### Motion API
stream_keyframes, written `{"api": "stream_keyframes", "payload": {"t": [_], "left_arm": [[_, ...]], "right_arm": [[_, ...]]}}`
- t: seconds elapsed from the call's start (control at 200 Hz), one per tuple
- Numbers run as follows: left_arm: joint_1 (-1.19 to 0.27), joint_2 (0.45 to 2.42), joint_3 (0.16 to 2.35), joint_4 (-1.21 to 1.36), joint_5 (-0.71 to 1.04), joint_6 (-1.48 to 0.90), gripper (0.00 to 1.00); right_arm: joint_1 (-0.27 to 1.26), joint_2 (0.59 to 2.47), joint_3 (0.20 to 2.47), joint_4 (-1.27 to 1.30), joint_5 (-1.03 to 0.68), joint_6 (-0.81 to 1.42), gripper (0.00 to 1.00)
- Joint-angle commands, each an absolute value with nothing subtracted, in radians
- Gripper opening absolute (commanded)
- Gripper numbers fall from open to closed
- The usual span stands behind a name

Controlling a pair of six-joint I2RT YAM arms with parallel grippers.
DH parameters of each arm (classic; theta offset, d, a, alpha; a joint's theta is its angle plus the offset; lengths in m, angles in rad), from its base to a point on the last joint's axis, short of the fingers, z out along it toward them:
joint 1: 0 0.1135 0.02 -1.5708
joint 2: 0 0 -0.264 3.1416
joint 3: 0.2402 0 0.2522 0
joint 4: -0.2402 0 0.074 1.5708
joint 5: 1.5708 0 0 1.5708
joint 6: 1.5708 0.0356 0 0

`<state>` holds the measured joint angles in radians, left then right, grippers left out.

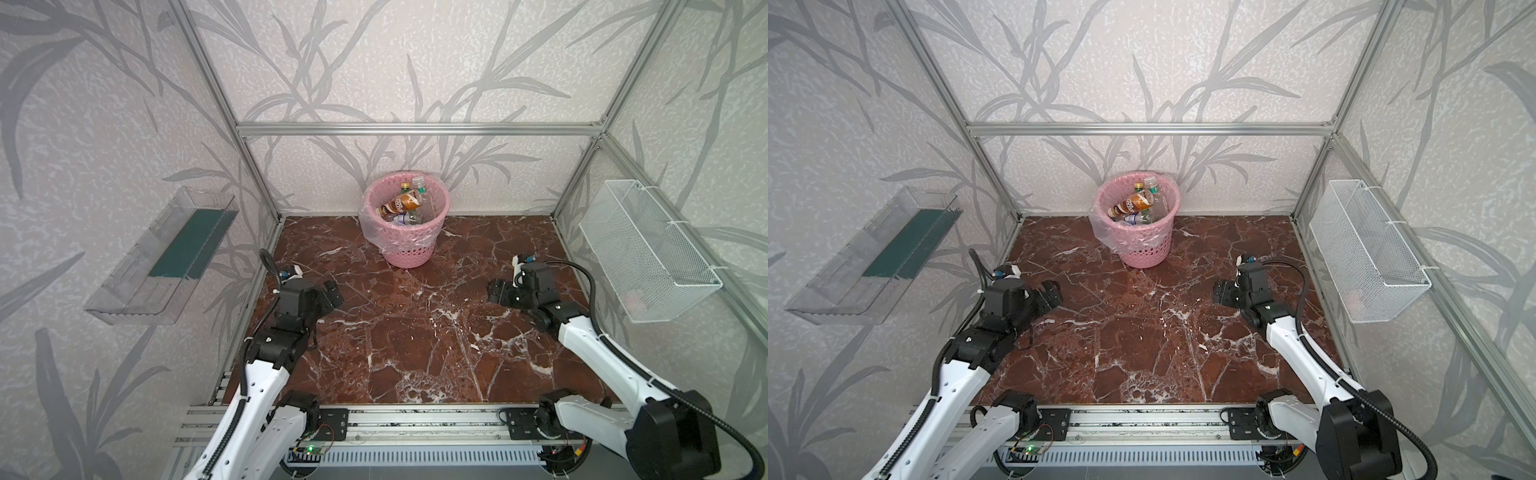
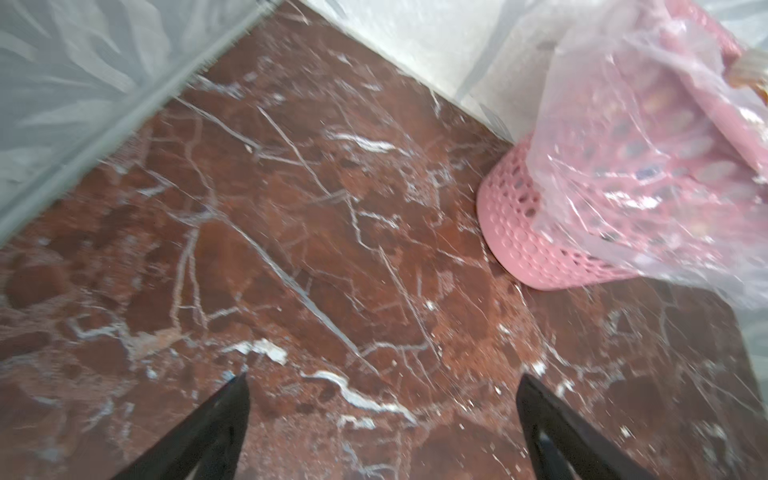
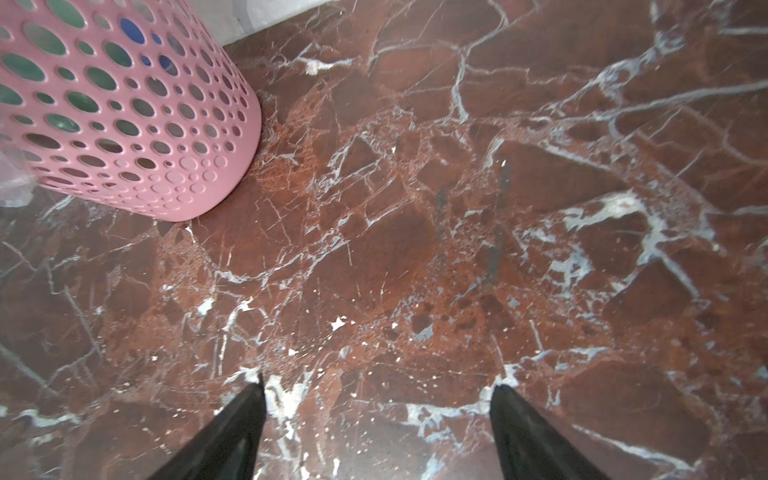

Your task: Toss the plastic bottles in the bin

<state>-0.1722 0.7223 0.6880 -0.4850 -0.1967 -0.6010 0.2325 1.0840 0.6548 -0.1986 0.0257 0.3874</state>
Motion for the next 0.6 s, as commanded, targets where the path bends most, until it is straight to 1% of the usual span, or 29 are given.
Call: {"api": "stream_keyframes", "payload": {"t": [0.0,0.08,0.16,0.23,0.305,0.36,0.44,0.475,0.51,0.545,0.595], "left_arm": [[-0.157,0.662,0.604,-0.355,-0.458,-0.515,1.00],[-0.152,0.629,0.522,-0.264,-0.607,-0.472,1.00],[-0.146,0.604,0.433,-0.154,-0.682,-0.458,1.00],[-0.140,0.601,0.368,-0.080,-0.747,-0.492,1.00],[-0.130,0.635,0.290,0.055,-0.784,-0.475,1.00],[-0.120,0.675,0.243,0.160,-0.776,-0.437,1.00],[-0.096,0.767,0.179,0.340,-0.702,-0.327,1.00],[-0.083,0.809,0.161,0.413,-0.665,-0.284,1.00],[-0.073,0.863,0.149,0.483,-0.639,-0.250,1.00],[-0.062,0.903,0.147,0.541,-0.632,-0.242,1.00],[-0.040,0.949,0.140,0.619,-0.551,-0.216,1.00]], "right_arm": [[0.223,0.999,0.548,0.052,0.199,0.244,0.88],[0.222,0.966,0.442,0.201,0.287,0.126,0.91],[0.213,0.965,0.362,0.327,0.363,0.063,0.94],[0.182,1.006,0.298,0.475,0.363,0.047,0.96],[0.143,1.104,0.233,0.692,0.317,0.047,0.96],[0.121,1.200,0.213,0.838,0.287,0.055,0.97],[0.105,1.321,0.206,1.018,0.238,0.045,0.97],[0.103,1.356,0.217,1.037,0.224,0.026,0.98],[0.100,1.391,0.235,1.037,0.233,0.027,1.00],[0.090,1.436,0.244,1.053,0.224,0.037,0.99],[0.065,1.523,0.242,1.158,0.169,0.046,0.99]]}}
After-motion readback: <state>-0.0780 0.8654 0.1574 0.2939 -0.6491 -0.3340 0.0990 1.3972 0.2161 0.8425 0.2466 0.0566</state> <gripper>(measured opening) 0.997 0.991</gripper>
